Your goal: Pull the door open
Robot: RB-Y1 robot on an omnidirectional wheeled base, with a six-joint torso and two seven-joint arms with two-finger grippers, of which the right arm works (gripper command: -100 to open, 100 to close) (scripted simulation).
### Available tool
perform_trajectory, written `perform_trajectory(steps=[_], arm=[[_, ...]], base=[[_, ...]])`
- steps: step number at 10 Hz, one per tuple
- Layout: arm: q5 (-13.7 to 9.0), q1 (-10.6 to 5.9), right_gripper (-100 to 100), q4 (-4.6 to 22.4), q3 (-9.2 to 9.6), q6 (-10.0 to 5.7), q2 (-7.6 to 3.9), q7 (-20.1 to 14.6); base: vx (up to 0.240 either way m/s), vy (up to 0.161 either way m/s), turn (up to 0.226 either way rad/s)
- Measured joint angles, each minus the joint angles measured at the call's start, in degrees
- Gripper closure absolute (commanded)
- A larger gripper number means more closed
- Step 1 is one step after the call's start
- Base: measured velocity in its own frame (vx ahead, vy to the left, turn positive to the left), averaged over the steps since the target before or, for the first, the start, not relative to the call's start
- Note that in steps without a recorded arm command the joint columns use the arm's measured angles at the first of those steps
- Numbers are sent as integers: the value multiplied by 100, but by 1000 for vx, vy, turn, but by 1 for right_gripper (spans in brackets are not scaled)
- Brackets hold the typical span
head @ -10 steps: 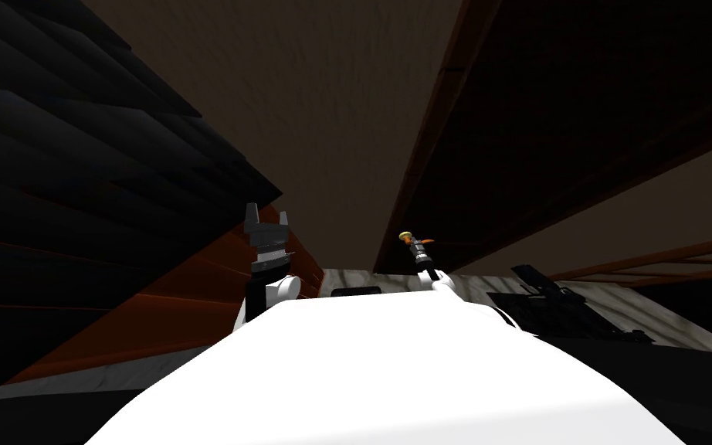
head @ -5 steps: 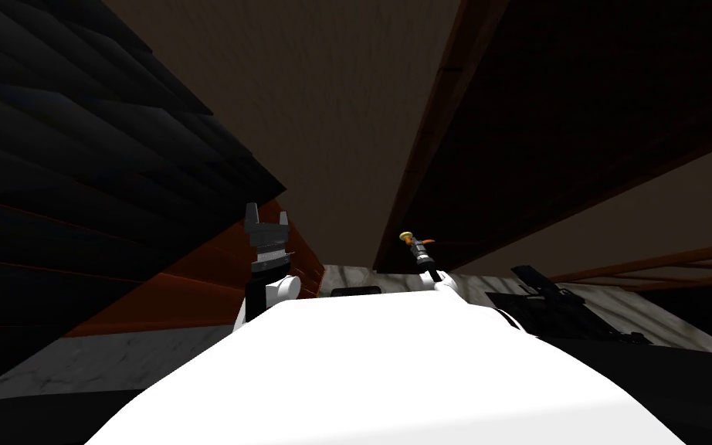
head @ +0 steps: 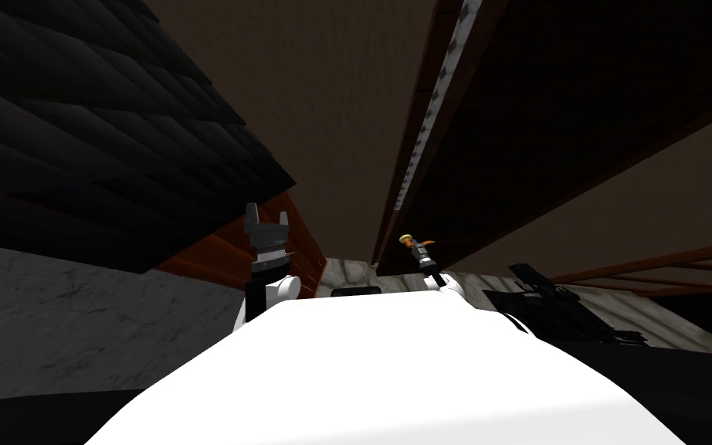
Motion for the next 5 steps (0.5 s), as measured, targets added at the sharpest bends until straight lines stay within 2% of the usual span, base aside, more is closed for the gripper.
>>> perform_trajectory(steps=[2, 3, 4, 5], arm=[[59, 56, 100, 4, 56, -85, -29, -103], [84, 88, 100, 26, 46, -144, -70, -140], [112, 76, 100, 128, 25, -283, -122, -174], [160, 162, 100, 65, 32, -359, -150, -233]], base=[[-114, -37, 64], [-224, -81, 178], [-189, -112, 160], [-178, -93, 131]])
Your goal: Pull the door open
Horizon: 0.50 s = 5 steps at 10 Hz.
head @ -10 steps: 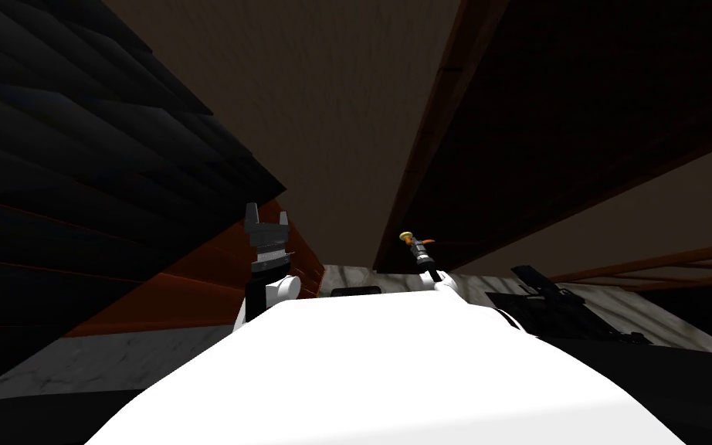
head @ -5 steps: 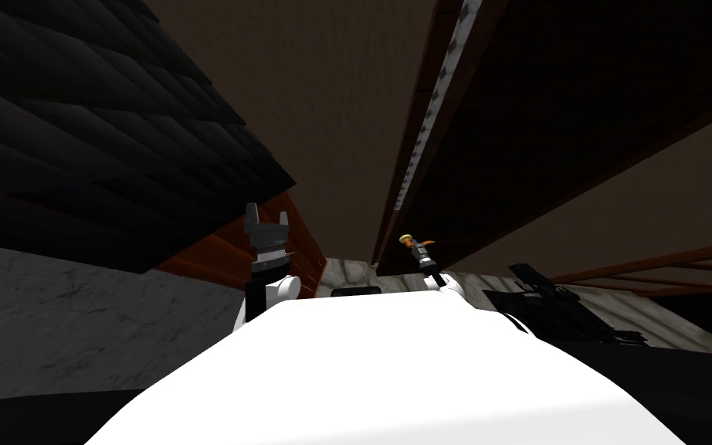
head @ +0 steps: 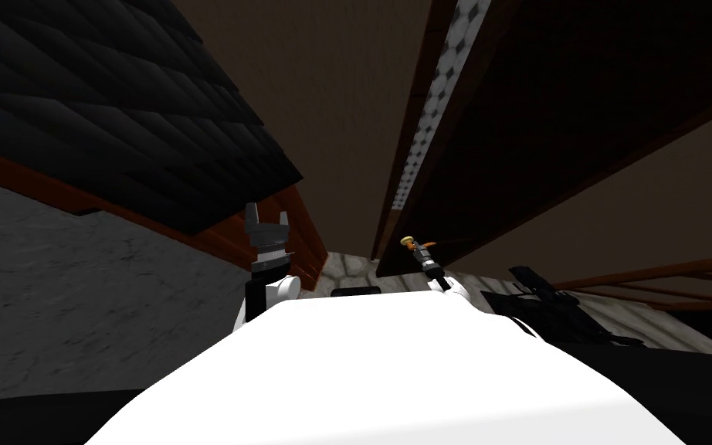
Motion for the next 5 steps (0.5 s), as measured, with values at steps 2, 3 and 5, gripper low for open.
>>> perform_trajectory(steps=[2, 3, 5], arm=[[101, 161, 100, -94, 12, -170, -80, -151], [140, 187, 100, -46, 19, -273, -110, -196], [223, 336, 100, -106, 20, -433, -164, -297]], base=[[-210, -93, 128], [-181, -87, 113], [-152, -82, 104]])
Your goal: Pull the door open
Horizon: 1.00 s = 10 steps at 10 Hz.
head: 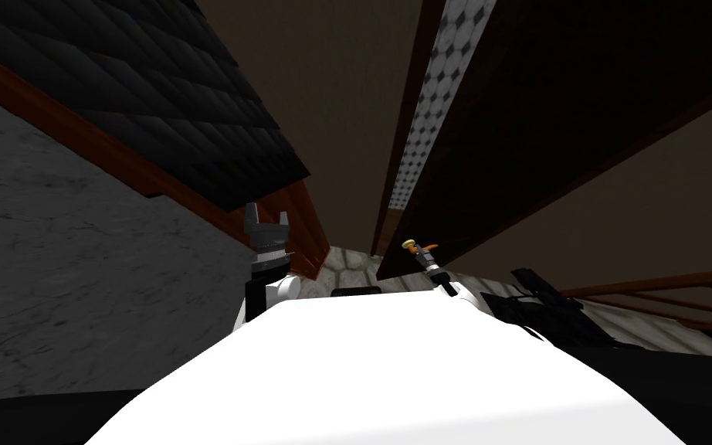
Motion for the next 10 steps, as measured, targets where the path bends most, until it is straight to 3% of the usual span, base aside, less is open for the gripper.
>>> perform_trajectory(steps=[2, 3, 7, 10], arm=[[63, 30, 100, 88, -1, -184, -52, -61], [69, 42, 100, 93, 2, -198, -51, -73], [134, 103, 100, 167, -55, -424, -138, -143], [211, 158, 100, 326, -101, -684, -208, -189]], base=[[-110, -47, 51], [-133, -52, 180], [-231, -119, 204], [-248, -119, 188]])
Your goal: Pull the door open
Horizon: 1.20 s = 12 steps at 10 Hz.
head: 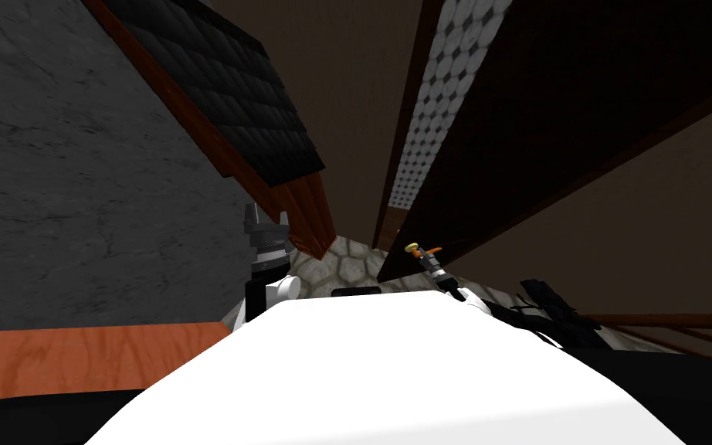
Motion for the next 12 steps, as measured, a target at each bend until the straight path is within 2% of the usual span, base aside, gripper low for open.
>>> perform_trajectory(steps=[2, 6, 8, 9, 10, 11, 12], arm=[[48, 42, 100, 84, -29, -156, -42, -32], [104, 72, 100, 182, -105, -307, -86, -61], [154, 43, 100, 361, -153, -469, -117, -48], [182, 123, 100, 283, -176, -491, -113, -75], [211, 117, 100, 349, -197, -567, -128, -86], [234, 72, 100, 516, -226, -697, -159, -66], [259, 123, 100, 480, -253, -736, -163, -78]], base=[[-174, -87, 128], [-192, -90, 182], [-181, -105, 188], [-232, -125, 208], [-205, -84, 166], [-193, -93, 153], [-206, -86, 179]])
